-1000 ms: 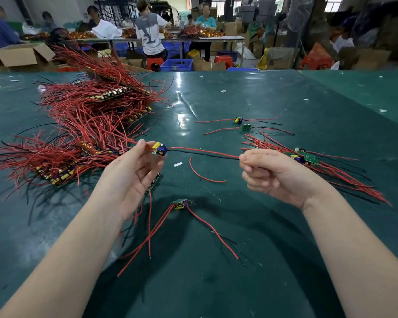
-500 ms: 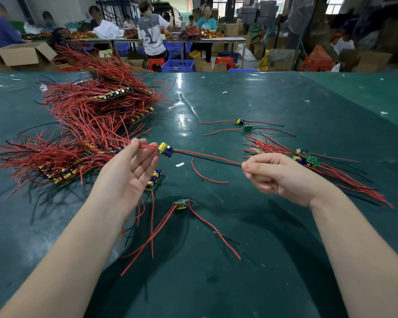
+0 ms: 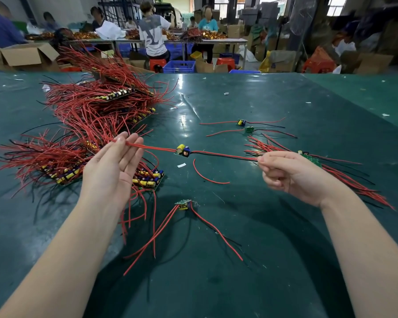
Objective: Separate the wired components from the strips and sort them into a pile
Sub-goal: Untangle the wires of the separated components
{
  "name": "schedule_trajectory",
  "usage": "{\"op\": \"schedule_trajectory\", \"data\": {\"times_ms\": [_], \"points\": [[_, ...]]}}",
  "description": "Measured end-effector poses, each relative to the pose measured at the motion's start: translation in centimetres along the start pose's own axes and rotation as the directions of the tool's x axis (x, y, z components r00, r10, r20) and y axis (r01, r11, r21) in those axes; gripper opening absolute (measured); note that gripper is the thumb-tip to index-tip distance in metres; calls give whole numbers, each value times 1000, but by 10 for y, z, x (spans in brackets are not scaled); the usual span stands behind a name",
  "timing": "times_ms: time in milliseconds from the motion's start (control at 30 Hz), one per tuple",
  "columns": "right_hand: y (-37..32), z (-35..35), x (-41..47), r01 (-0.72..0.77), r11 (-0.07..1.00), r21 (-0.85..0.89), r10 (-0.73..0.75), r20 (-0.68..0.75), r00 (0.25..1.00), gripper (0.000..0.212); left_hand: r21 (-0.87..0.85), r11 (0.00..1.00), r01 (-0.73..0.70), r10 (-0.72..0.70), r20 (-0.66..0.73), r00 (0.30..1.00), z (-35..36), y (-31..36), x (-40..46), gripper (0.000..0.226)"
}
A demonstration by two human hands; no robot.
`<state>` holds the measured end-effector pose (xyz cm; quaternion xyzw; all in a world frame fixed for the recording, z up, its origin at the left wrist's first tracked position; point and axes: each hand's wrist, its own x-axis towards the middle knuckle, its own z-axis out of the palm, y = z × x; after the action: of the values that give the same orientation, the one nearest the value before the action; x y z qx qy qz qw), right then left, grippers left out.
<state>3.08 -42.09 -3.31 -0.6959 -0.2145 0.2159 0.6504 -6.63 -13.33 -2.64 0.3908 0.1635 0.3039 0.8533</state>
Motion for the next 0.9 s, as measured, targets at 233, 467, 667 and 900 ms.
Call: {"op": "schedule_trajectory", "data": {"times_ms": [233,467,667,900], "points": [[5,-4,2,27,996,-89,-28,-13,1000,29,-121,986,117,-123,-41,992,-1,3,1,20],[11,-5,4,66,951,-302,-77,-27,997,33,-225,954,199,-211,-30,977,-2,10,-1,22],[11,-4,3,29,911,-412,-47,-33,998,31,-226,955,194,-204,-22,979,0,9,-4,21],[-2,-6,1,42,989,-144,-58,-112,992,35,-193,964,182,-182,14,983,-2,5,-2,21]]}}
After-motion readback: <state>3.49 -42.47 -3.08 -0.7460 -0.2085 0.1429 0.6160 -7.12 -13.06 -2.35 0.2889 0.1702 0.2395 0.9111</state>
